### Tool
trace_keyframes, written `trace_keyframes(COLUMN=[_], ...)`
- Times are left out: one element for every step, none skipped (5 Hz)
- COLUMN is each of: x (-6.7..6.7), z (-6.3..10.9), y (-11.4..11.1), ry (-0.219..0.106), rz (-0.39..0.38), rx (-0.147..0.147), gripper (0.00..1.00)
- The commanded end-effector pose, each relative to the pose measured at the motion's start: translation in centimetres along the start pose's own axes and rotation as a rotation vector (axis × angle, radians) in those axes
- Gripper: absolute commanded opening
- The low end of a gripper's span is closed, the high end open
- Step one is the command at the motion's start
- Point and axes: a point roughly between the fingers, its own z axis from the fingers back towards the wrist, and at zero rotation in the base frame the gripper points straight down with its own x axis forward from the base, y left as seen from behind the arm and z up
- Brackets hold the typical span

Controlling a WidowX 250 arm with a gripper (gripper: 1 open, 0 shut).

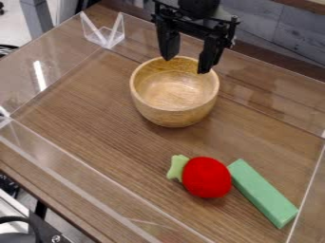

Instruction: Move the red fruit to the left

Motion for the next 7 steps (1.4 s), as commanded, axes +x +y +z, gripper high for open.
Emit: trace_keyframes(x=[-0.9, -3.0, -4.7, -5.9, -6.9, -7.4, -8.0], z=[-1.6, -3.4, -5.3, -6.7, -6.0, -5.4, -6.0], y=[-0.6, -2.1, -1.9, -1.4, -2.9, -3.9, -4.7], ry=[0.026, 0.036, 0.025, 0.005, -0.013, -0.016, -0.022], rz=[0.005, 0.025, 0.051, 0.149, 0.258, 0.342, 0.44], rx=[-0.003, -0.023, -0.036, -0.056, -0.086, -0.097, -0.113], gripper=[1.0, 1.0, 1.0, 1.0, 1.0, 1.0, 1.0])
